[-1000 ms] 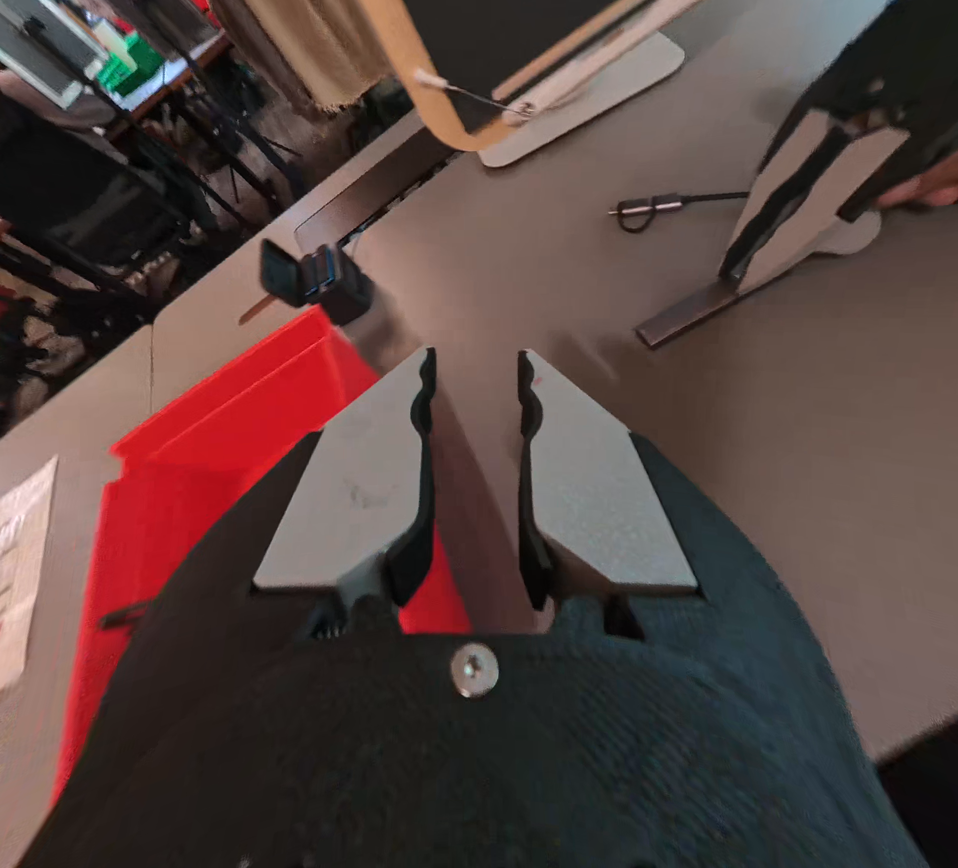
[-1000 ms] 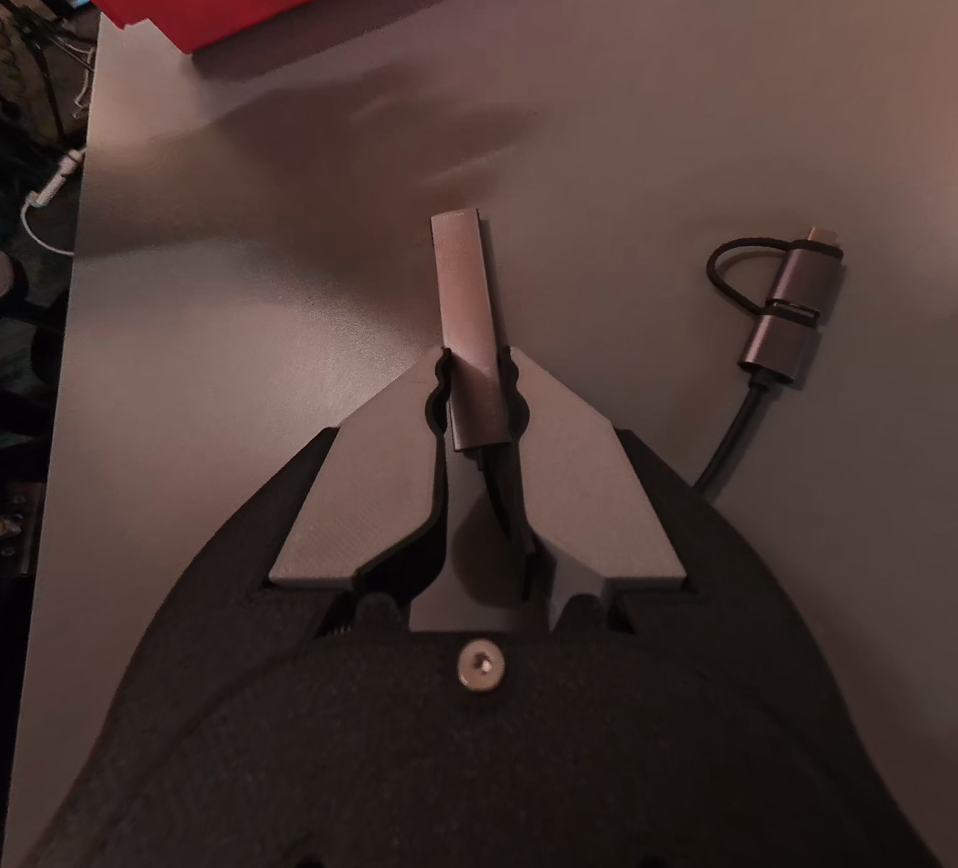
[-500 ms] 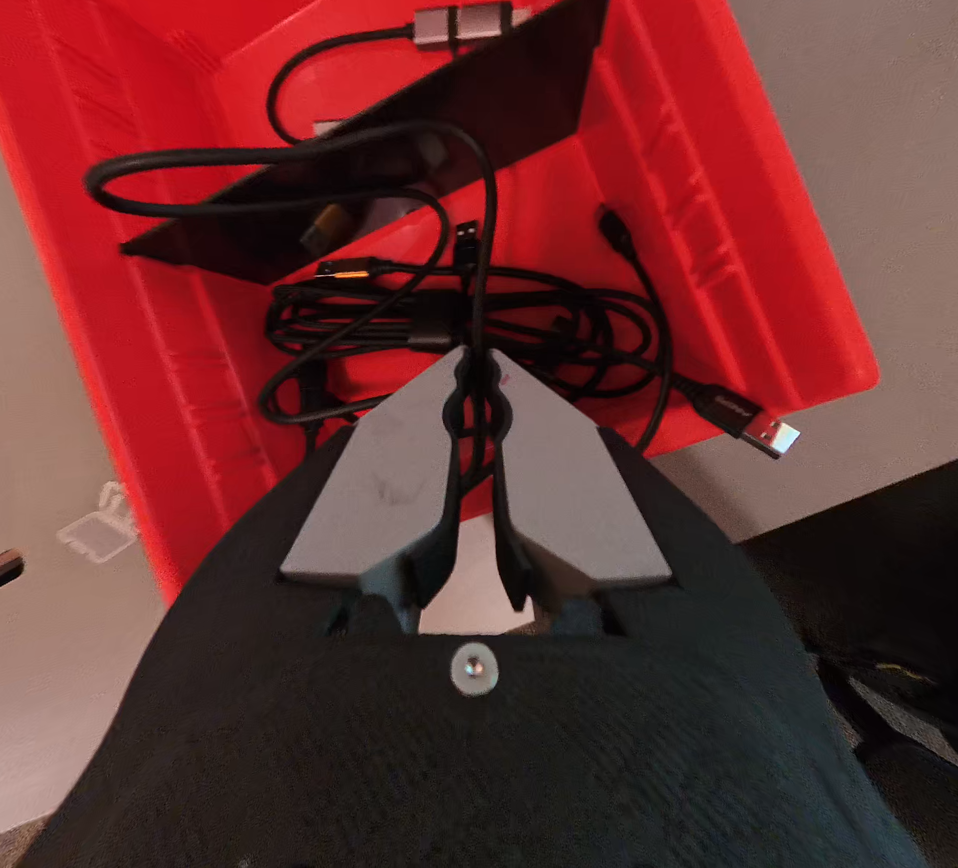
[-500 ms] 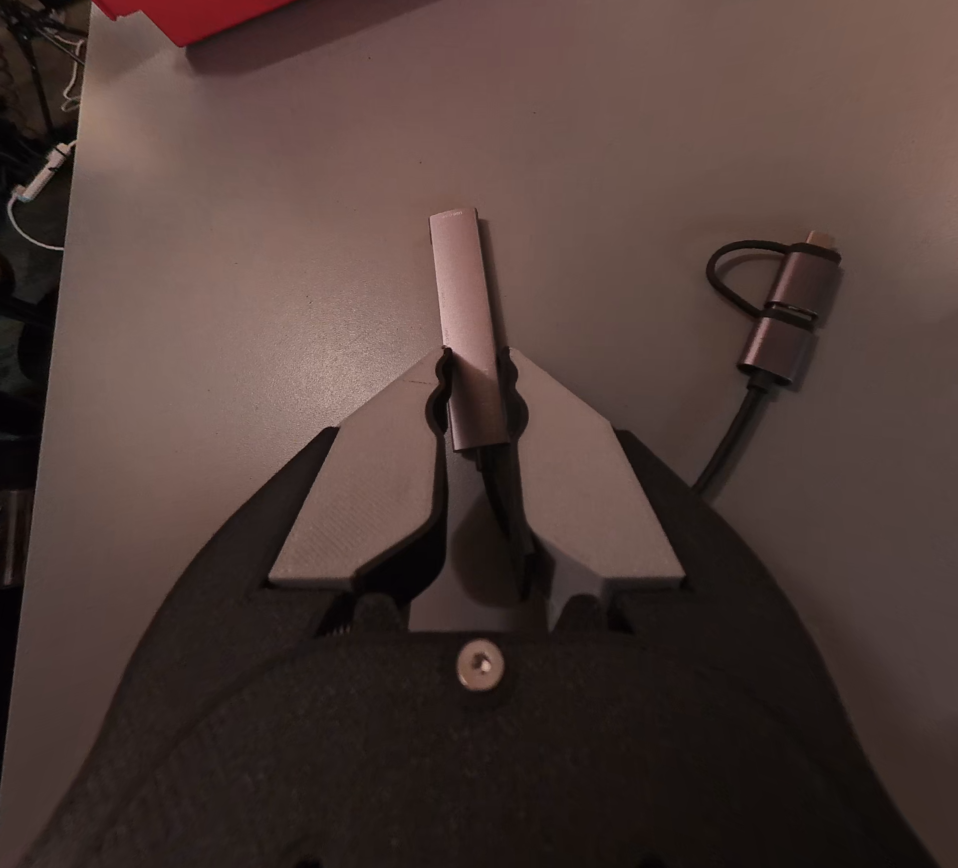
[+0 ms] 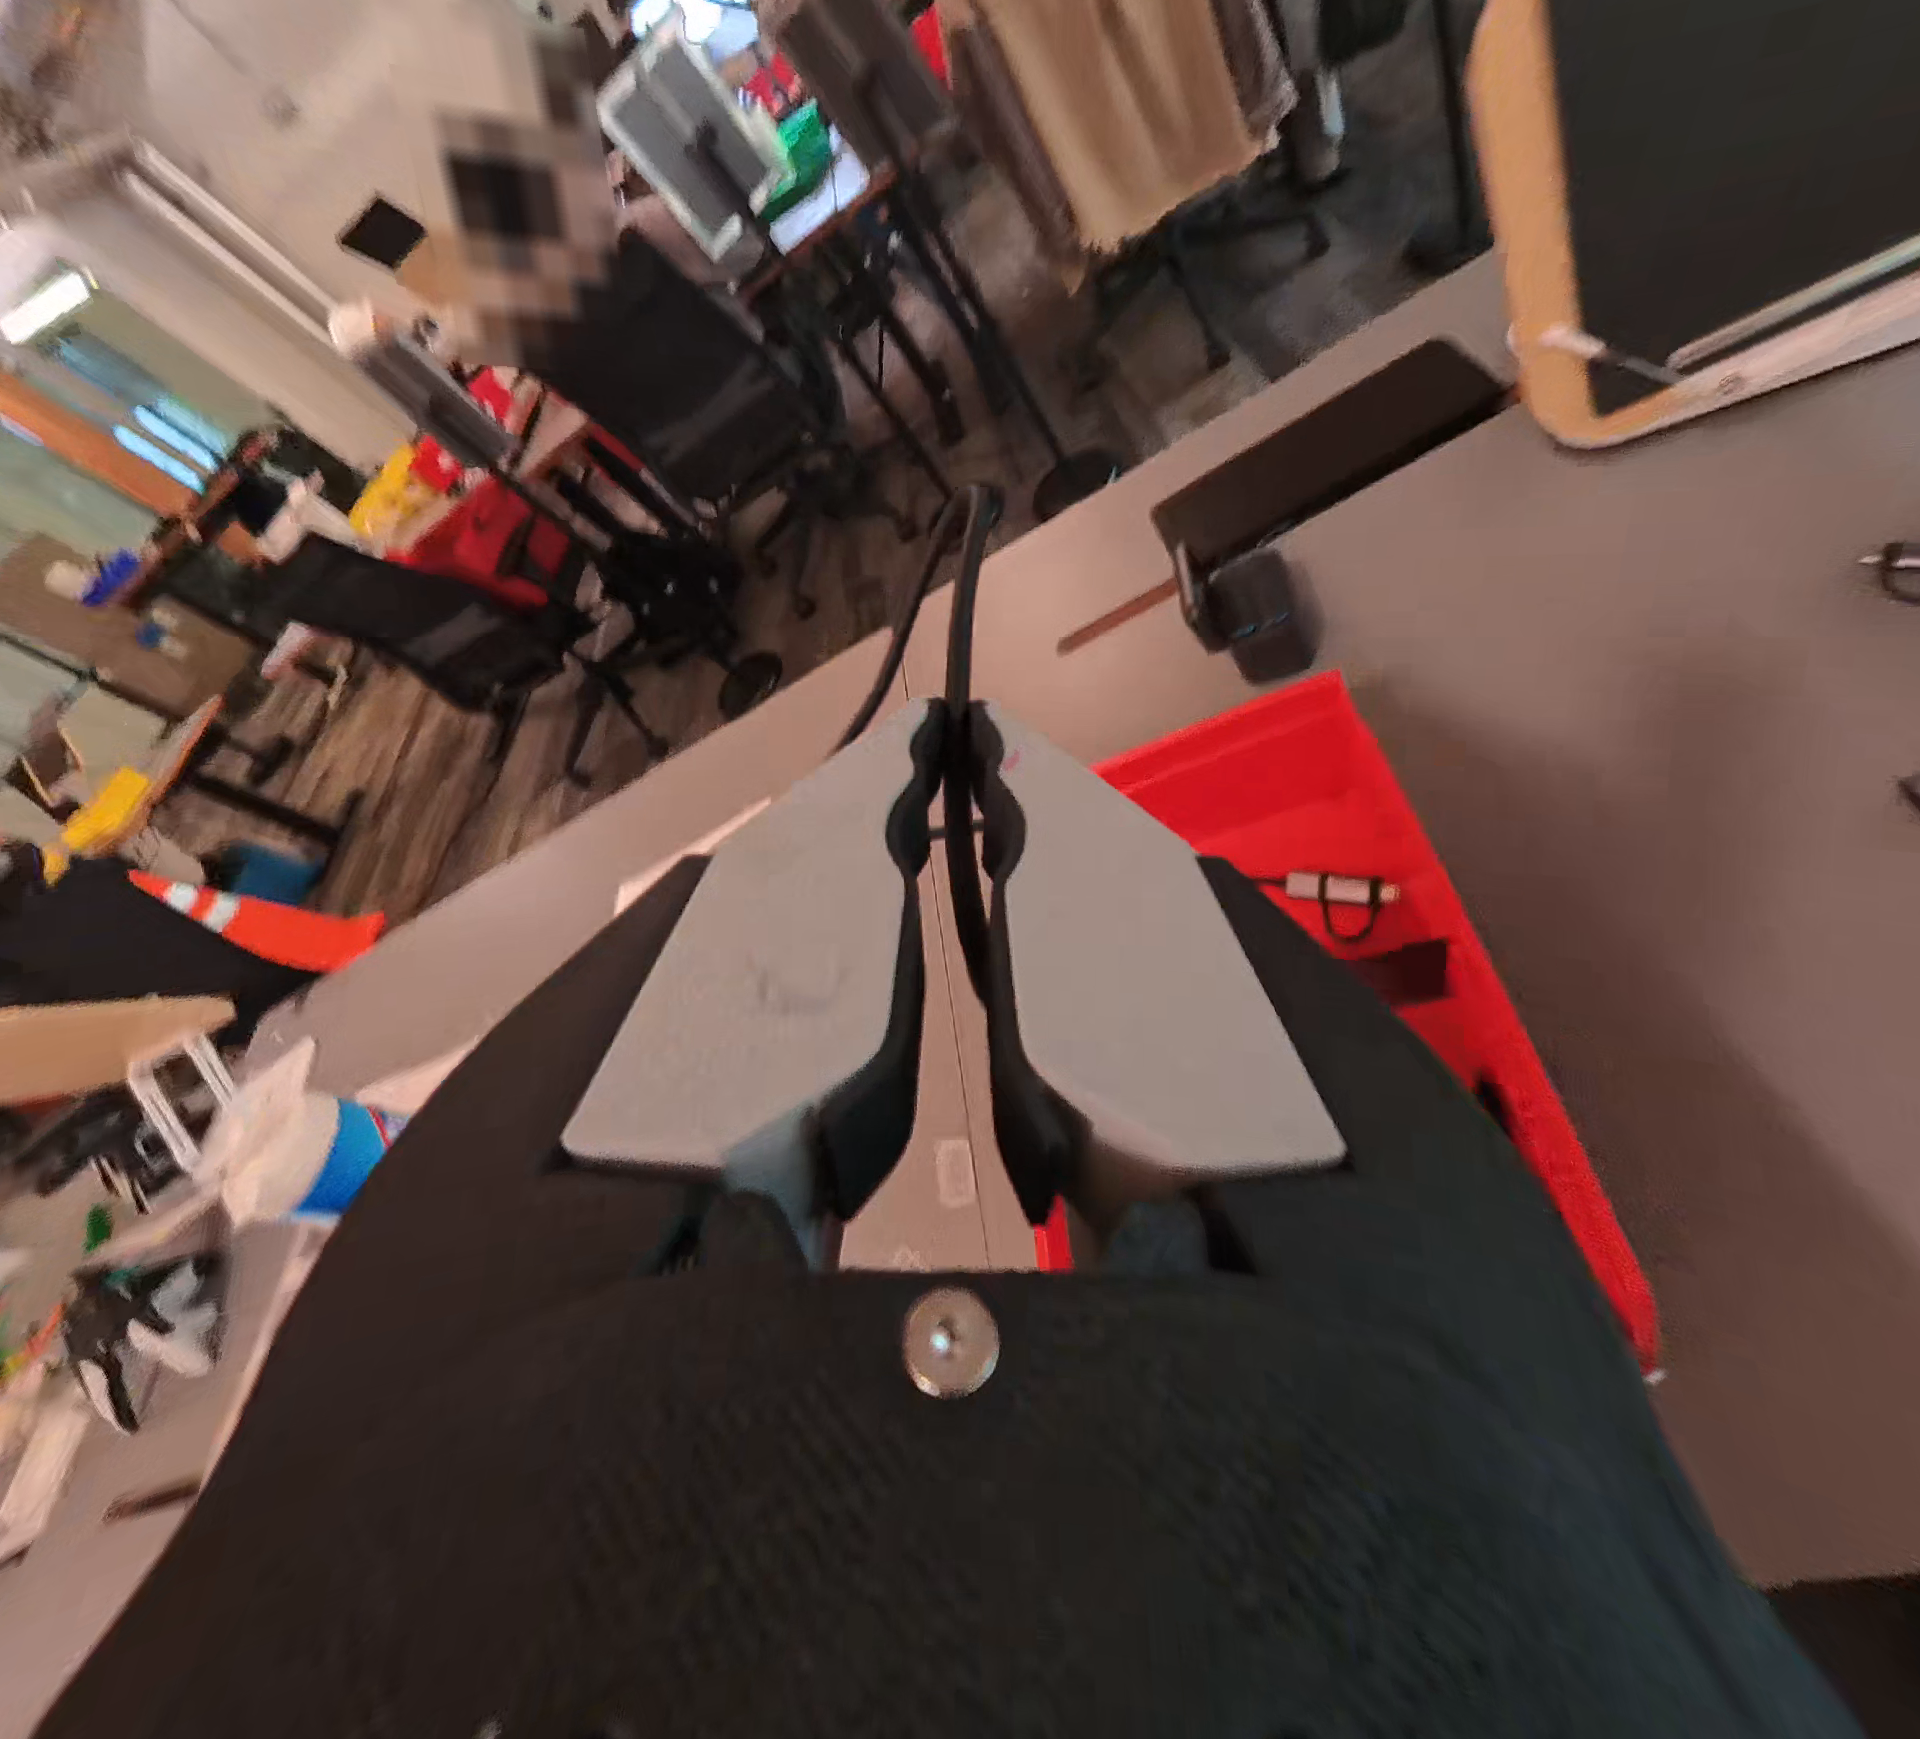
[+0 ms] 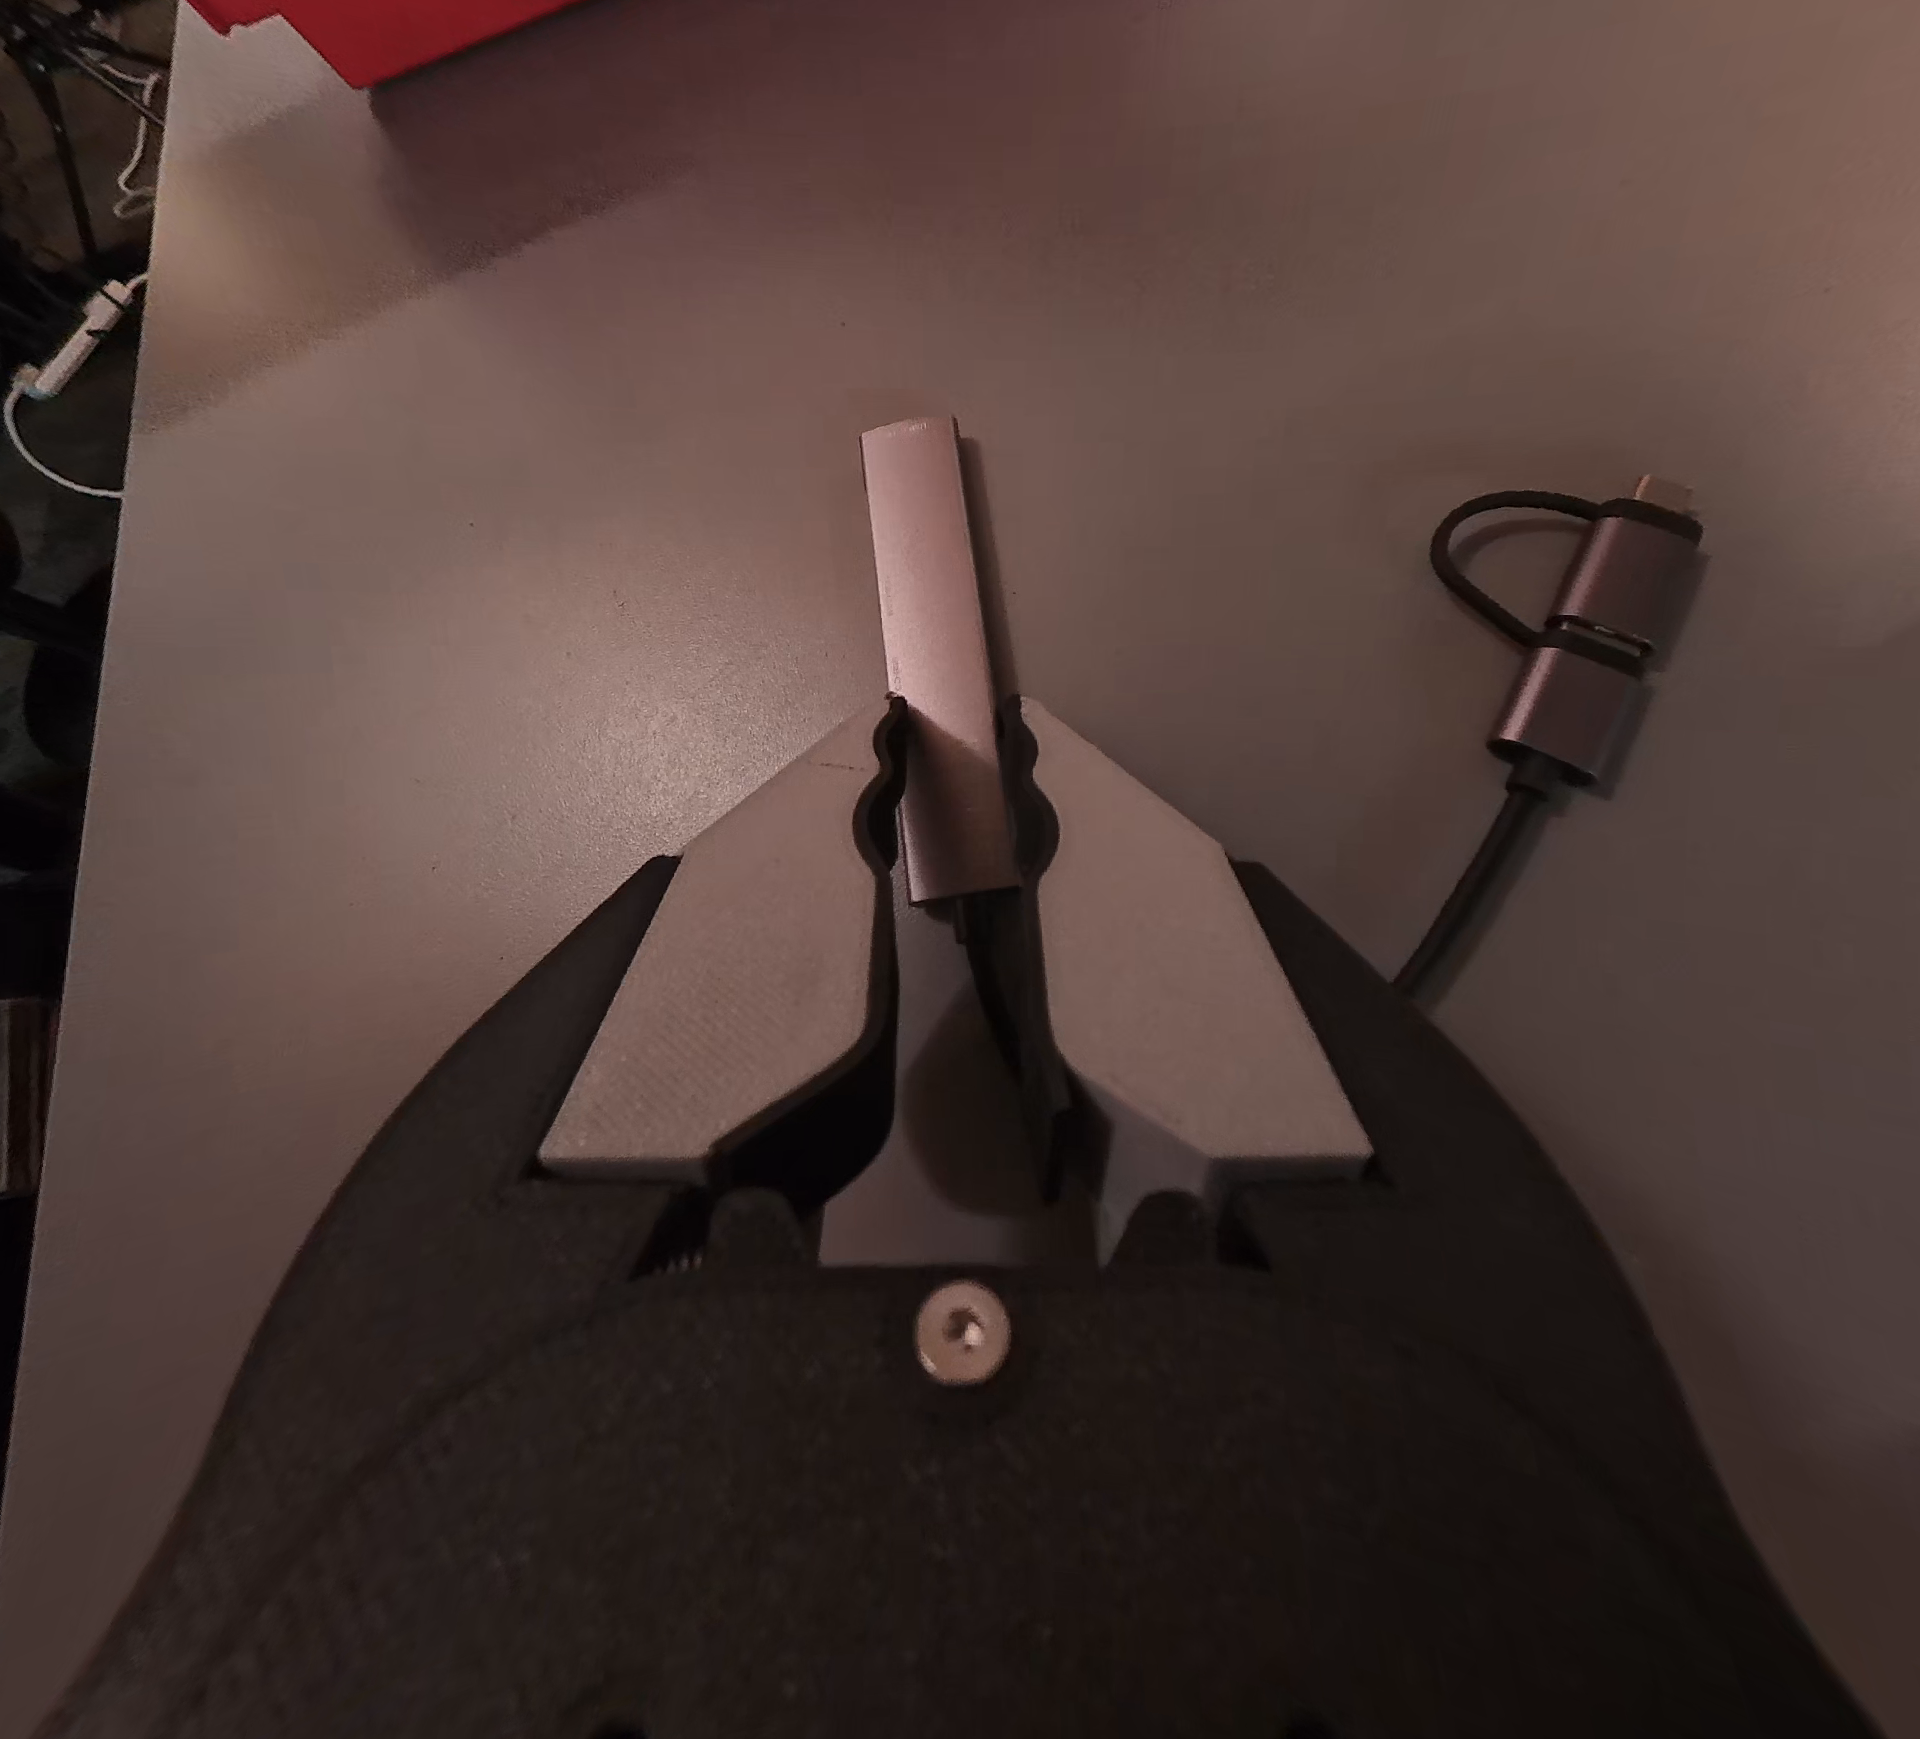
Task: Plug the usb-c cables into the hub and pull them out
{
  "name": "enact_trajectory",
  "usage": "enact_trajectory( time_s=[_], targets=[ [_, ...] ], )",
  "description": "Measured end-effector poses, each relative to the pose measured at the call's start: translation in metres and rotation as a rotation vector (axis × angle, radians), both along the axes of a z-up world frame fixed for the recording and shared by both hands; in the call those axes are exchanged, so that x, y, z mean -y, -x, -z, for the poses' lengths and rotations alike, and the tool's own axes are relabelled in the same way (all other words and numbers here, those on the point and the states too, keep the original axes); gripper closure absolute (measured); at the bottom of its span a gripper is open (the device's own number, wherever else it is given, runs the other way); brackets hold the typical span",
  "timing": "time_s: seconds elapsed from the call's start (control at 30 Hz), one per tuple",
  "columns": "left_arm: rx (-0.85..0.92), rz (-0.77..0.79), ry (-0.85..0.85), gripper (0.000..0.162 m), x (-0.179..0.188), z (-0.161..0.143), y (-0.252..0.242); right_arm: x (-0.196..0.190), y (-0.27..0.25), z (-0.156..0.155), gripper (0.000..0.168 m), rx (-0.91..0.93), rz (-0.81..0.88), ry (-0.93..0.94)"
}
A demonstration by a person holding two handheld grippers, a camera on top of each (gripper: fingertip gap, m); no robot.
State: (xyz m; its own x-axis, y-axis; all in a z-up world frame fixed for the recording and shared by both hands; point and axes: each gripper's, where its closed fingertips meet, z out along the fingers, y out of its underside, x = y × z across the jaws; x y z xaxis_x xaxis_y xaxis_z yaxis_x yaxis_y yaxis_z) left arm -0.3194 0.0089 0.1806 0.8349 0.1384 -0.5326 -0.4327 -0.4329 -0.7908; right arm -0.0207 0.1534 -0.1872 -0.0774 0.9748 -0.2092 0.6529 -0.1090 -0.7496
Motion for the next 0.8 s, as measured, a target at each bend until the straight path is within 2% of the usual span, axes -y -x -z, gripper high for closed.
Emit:
enact_trajectory(
  time_s=[0.13, 0.33, 0.43, 0.53, 0.57, 0.63, 0.8],
  targets=[
    [-0.185, 0.048, -0.13, 0.16, -0.015, -0.043, -0.048, -0.001, 0.0, -0.002, 0.154, -0.014, 0.008, 0.004],
    [-0.266, 0.114, -0.22, 0.16, -0.031, -0.105, -0.099, -0.006, 0.0, -0.011, 0.153, -0.068, 0.028, -0.004],
    [-0.34, 0.05, -0.309, 0.159, -0.028, -0.161, -0.101, -0.009, 0.0, -0.011, 0.153, -0.067, 0.038, -0.001],
    [-0.352, 0.032, -0.591, 0.16, -0.004, -0.238, -0.117, -0.013, 0.001, -0.016, 0.152, -0.089, 0.059, -0.02],
    [-0.324, 0.062, -0.638, 0.16, 0.0, -0.25, -0.127, -0.014, 0.001, -0.019, 0.152, -0.103, 0.066, -0.021],
    [-0.25, 0.13, -0.577, 0.159, -0.012, -0.245, -0.145, -0.016, 0.001, -0.027, 0.151, -0.138, 0.081, -0.019],
    [-0.297, 0.194, -0.398, 0.159, -0.047, -0.183, -0.177, -0.02, -0.003, -0.05, 0.145, -0.228, 0.105, 0.021]
  ],
)
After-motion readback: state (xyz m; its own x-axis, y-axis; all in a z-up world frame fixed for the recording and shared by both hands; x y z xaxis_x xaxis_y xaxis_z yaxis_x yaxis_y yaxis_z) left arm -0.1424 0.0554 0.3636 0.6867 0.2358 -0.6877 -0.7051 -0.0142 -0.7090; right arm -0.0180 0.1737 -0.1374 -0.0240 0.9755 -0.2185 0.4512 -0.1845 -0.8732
